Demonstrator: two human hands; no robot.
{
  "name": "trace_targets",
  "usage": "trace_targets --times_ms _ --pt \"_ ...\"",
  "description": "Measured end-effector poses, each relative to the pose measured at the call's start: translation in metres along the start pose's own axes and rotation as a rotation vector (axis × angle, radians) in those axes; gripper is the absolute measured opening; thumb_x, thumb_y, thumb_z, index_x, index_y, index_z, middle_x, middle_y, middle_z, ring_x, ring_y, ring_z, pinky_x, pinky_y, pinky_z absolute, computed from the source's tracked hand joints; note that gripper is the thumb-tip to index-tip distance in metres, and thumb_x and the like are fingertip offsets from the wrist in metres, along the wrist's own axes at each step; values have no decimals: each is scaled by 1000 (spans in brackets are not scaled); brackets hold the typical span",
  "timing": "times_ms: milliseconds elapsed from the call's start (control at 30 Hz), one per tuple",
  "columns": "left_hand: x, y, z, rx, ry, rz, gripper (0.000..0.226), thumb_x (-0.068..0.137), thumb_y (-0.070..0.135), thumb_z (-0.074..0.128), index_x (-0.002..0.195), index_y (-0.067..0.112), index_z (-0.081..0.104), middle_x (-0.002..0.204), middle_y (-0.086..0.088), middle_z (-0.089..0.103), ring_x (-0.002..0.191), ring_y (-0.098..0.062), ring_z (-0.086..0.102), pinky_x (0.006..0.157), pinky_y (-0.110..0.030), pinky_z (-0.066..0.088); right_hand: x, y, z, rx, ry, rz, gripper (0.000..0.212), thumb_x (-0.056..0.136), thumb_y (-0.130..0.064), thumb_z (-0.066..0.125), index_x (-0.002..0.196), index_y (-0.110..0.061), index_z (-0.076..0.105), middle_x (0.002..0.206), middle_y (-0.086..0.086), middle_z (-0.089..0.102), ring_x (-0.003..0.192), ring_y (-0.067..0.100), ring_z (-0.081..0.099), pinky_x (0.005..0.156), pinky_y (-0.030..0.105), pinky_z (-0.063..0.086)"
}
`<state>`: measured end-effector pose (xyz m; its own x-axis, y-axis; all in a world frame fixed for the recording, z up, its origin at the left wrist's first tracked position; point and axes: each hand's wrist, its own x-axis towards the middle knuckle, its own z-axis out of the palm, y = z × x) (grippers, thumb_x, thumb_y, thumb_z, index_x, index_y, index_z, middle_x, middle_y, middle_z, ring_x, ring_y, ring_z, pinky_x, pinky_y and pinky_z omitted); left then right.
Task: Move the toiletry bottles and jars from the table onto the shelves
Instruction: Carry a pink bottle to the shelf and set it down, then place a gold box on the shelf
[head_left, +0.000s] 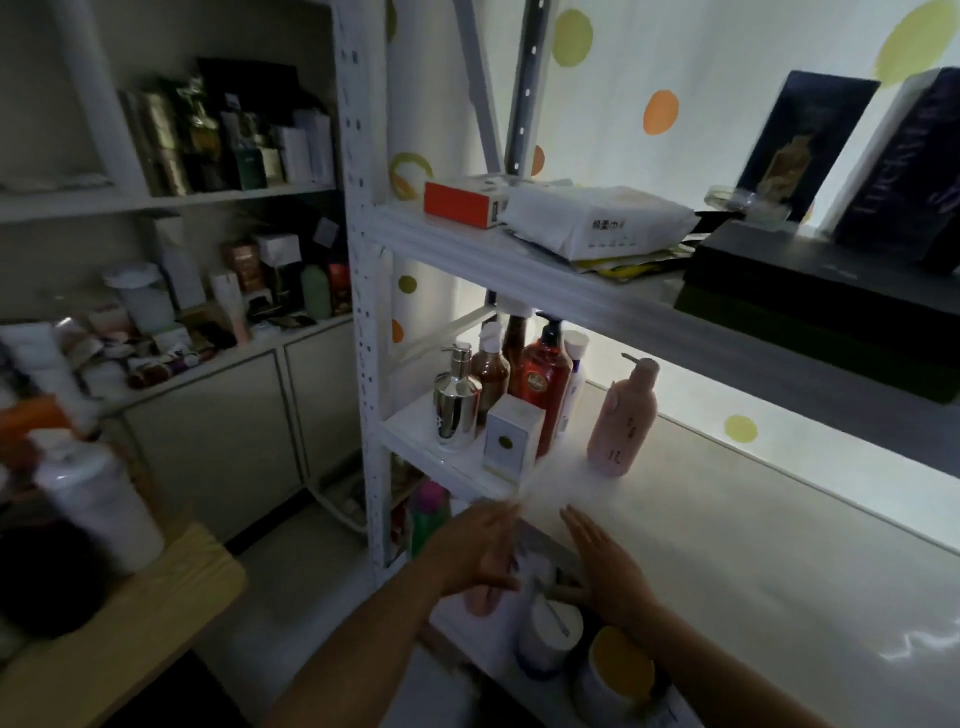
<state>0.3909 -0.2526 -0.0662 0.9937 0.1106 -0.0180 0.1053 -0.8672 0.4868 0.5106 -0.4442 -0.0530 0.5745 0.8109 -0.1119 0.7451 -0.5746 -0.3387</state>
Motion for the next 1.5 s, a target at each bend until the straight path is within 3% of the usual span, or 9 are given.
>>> trace_targets --times_ms 200,400,500,633,767,900,1133,1367,1500 --pt "-142 -65 -34 174 130 -222 104 68 81 11 152 19 6 158 -1 11 145 -18 14 112 -22 3 28 -138 62 -11 -60 -351 125 51 -93 32 150 -22 6 153 -14 2 142 6 3 115 22 0" --pt "-304 -148 -64 313 219 -554 83 82 72 24 142 15 30 127 -4 62 113 -19 62 88 -37 52 42 -297 116 -61 -180 -671 119 63 -83 46 150 -20 -5 157 -8 -12 145 10 -7 118 28 3" --pt "-386 -158 -73 326 328 -717 103 75 83 0 150 15 19 155 -2 26 142 -20 27 114 -37 22 33 -365 141 -105 -224 -764 109 77 -61 60 150 -12 -4 158 0 -12 146 16 -5 117 28 5" --pt "-462 -157 -65 306 494 -955 118 55 89 -18 151 21 -4 152 10 -10 141 -10 -10 113 -27 -5 13 -438 172 3 -353 -811 110 73 -62 66 151 -23 -3 158 -7 -9 146 14 4 116 32 19" --pt "-512 -156 -62 352 547 -1117 92 83 74 27 151 19 -4 150 10 -13 141 -7 -8 115 -25 -3 -1 -489 201 1 -435 -875 112 72 -65 65 150 -28 -6 158 -8 -9 146 14 4 113 32 24" --pt "-542 -154 -69 382 694 -1244 103 65 44 80 147 13 26 154 -5 24 142 -20 24 112 -31 16 -8 -531 218 -28 -519 -944 113 71 -69 62 150 -27 -7 158 -9 -10 146 15 3 115 34 21" --pt "-580 -185 -93 -54 1009 -1511 101 80 25 71 152 25 0 160 -4 -6 141 -28 25 103 -43 41 -10 -596 251 36 -609 -1011 117 68 -61 71 150 -27 -6 159 -8 -5 146 14 2 118 39 18" --pt "-603 -215 -136 -60 714 -1465 62 72 19 77 127 24 50 127 2 53 107 -15 52 86 -28 46 16 -636 268 66 -787 -977 114 73 -42 76 151 -23 -5 158 -2 12 144 18 17 114 33 25" --pt "-599 -210 -155 -146 746 -1406 60 68 24 82 121 22 54 117 4 52 100 -12 48 81 -25 41 24 -644 269 119 -920 -903 102 82 -18 70 150 -30 -5 156 -1 16 141 22 23 111 36 31"
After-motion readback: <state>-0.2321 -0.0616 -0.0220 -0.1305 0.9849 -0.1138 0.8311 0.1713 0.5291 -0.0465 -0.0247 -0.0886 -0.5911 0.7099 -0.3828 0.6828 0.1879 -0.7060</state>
